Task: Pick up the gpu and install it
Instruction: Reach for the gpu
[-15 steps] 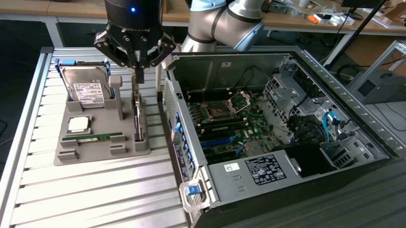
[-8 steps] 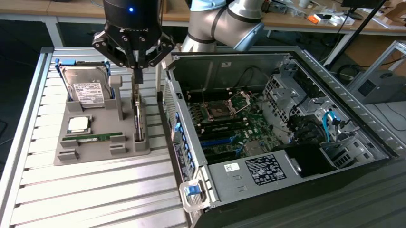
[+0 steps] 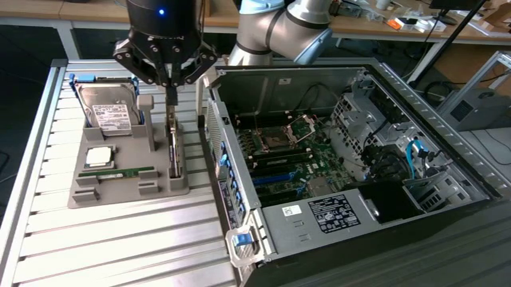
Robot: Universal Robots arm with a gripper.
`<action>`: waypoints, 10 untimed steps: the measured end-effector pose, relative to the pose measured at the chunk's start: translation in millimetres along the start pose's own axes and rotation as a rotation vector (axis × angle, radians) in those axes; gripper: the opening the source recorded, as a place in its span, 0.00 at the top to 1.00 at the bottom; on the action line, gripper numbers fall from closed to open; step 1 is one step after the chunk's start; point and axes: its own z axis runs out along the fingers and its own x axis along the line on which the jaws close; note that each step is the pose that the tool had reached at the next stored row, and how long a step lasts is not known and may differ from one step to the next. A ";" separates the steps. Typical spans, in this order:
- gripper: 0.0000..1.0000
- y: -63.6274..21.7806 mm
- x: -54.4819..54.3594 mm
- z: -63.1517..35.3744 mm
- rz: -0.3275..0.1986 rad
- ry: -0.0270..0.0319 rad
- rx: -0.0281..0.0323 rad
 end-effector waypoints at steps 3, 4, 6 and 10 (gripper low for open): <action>0.89 -0.1 1.2 0.0 0.000 0.0000 0.0000; 0.89 -0.1 1.6 0.0 0.000 0.0000 0.0000; 0.89 -0.2 2.5 -0.1 0.000 0.0000 0.0000; 0.89 -0.4 4.9 -0.1 0.000 0.0000 0.0000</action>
